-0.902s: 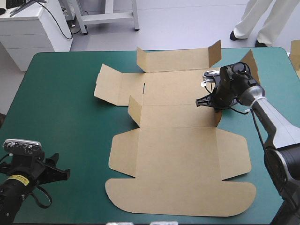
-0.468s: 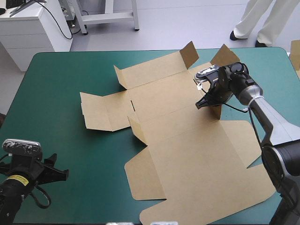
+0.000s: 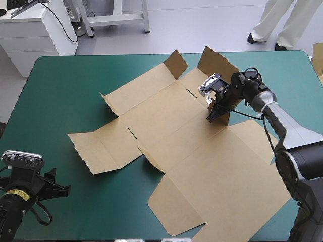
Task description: Fold the box
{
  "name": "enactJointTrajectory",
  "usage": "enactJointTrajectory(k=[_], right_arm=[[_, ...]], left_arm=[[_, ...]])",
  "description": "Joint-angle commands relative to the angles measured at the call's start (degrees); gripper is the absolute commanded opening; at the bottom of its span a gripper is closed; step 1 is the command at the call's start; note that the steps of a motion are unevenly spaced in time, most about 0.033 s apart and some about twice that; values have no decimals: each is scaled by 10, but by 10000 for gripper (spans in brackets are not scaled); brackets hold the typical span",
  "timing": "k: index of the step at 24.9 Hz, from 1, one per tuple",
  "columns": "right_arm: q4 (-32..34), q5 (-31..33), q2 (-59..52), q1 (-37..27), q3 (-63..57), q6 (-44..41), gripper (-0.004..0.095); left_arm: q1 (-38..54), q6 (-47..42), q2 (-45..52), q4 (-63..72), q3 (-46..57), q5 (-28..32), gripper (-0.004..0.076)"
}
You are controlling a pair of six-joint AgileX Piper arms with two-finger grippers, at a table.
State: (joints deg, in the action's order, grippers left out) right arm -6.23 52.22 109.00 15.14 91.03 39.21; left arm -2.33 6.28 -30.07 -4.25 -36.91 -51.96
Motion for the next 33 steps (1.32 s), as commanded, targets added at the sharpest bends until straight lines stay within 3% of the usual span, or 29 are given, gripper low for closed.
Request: enactJointTrajectory(k=[1, 9, 17, 21, 25, 28, 33], right_arm=[[-31, -44, -31, -1, 20, 85, -23], [-78, -87, -22, -2, 20, 334, -23], [-176, -79, -4, -2, 20, 433, -23], [-189, -74, -2, -1, 20, 449, -23], [-242, -71, -2, -1, 20, 444, -9], [-252, -53, -2, -1, 20, 434, 132], [-252, -94, -12, -2, 20, 344, 581]], left_arm=[[-1, 0, -5, -6, -20, 28, 290], [-8, -2, -5, -13, -20, 12, 290], [-25, -9, -5, -44, -20, 3, 290], [-25, -9, -5, -44, -20, 3, 290], [-25, -9, -5, -44, -20, 8, 290], [-25, -9, -5, -44, -20, 11, 290], [-25, -20, -9, -44, -21, 10, 291]])
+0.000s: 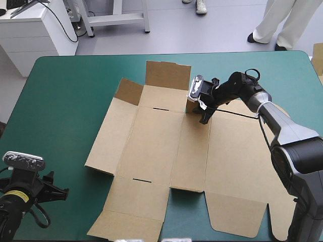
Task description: Fold the box
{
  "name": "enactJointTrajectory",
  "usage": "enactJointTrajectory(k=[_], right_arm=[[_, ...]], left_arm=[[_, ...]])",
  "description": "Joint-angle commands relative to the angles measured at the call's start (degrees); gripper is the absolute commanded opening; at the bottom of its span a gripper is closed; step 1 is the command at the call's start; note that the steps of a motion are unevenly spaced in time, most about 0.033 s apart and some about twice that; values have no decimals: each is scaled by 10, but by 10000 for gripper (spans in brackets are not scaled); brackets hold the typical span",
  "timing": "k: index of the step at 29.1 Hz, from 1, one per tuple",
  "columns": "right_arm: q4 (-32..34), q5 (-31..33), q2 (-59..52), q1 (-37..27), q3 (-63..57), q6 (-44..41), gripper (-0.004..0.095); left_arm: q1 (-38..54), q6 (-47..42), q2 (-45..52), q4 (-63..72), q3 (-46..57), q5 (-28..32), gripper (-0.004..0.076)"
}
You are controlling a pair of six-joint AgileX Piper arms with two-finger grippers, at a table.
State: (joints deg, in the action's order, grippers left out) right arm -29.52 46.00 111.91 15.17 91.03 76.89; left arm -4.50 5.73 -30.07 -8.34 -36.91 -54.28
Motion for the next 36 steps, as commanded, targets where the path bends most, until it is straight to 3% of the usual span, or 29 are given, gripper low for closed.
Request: enactJointTrajectory(k=[1, 7, 12, 15, 22, 27, 30, 36], right_arm=[[-17, -40, -48, -2, 20, -55, 606], [7, -62, -111, -3, 20, -150, 609], [102, -40, -171, -3, 20, -302, 609], [151, 11, -209, -9, 20, -396, 609], [151, 185, -289, -50, 18, -547, 599], [145, 246, -357, -55, 16, -584, 599], [150, 243, -412, -55, 13, -620, 582], [221, 254, -507, -55, 7, -660, 572]], left_arm=[[-3, -16, -16, 0, -27, 29, 291], [-3, -14, -87, 26, -98, 14, 295], [-3, 2, -140, 74, -157, 0, 308], [-3, 16, -161, 113, -184, -1, 316], [-3, 40, -225, 172, -250, -37, 328], [-3, 56, -277, 211, -294, -79, 433], [1, 56, -305, 210, -297, -79, 440], [39, 73, -360, 232, -293, -75, 440]])
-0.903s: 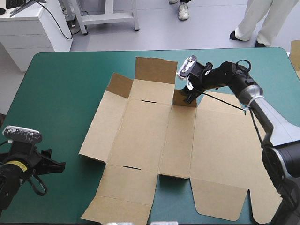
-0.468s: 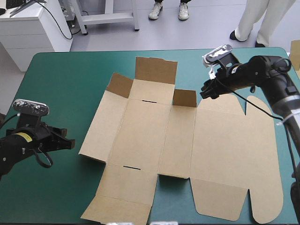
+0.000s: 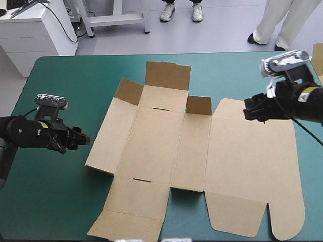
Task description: Fold the box
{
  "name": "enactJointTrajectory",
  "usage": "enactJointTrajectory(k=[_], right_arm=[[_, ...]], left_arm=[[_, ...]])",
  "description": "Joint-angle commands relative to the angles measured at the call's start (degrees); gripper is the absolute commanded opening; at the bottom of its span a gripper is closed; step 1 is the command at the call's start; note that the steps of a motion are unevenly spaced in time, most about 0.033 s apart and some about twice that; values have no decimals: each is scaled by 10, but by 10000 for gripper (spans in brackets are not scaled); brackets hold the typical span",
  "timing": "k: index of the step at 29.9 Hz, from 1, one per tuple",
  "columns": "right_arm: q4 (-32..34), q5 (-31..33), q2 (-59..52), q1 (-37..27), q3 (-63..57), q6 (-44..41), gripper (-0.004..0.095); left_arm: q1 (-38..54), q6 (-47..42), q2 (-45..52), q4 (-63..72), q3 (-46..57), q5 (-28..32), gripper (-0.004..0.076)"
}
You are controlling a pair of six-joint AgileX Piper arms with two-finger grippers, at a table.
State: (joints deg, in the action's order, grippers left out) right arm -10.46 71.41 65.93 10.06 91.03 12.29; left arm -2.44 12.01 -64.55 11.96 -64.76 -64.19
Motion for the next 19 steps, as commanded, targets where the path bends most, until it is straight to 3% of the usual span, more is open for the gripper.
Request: enactJointTrajectory(k=[1, 10, 15, 19], right_arm=[[43, 0, -65, -3, 1, -20, 572], [62, 0, -172, -3, -99, -61, 573], [59, 0, -227, -3, -156, -80, 595], [59, 0, -265, -3, -182, -86, 657]], left_arm=[[28, 21, -25, 45, -15, 25, 440], [105, 118, -84, 170, -9, -2, 441], [158, 167, -84, 202, 55, 11, 441], [206, 241, -86, 312, 119, 38, 444]])
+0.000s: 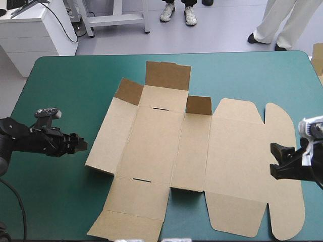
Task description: Fold the box
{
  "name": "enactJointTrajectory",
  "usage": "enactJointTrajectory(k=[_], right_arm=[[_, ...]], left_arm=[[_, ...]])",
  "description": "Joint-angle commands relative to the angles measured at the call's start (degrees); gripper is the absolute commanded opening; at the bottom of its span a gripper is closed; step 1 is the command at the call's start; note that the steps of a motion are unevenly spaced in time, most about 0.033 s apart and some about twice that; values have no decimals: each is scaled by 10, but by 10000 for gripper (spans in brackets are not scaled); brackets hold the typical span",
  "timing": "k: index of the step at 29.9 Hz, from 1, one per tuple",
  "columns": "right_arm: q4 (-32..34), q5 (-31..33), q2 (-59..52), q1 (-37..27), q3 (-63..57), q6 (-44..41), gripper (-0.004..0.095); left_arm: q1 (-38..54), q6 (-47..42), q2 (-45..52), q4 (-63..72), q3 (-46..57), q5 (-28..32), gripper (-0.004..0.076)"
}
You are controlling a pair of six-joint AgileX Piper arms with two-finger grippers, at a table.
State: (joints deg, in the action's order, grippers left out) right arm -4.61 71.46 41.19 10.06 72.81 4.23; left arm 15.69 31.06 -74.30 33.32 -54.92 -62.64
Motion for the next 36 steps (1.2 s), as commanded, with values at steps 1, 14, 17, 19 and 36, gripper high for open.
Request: enactJointTrajectory(k=[1, 14, 17, 19, 36], right_arm=[[-2, -1, -23, -3, -1, -7, 664], [-2, -1, -30, -3, 0, -13, 663], [-2, -1, -30, -3, 0, -13, 663], [-2, -1, -30, -3, 0, -13, 663], [1, -4, -30, -3, 0, -13, 653]], left_arm=[[33, 73, 8, 128, 30, 23, 447], [36, 126, -107, 168, 36, -7, 452], [36, 131, -133, 175, 36, -10, 452], [36, 143, -152, 189, 36, -19, 452], [-23, 201, -203, 283, 36, -92, 451]])
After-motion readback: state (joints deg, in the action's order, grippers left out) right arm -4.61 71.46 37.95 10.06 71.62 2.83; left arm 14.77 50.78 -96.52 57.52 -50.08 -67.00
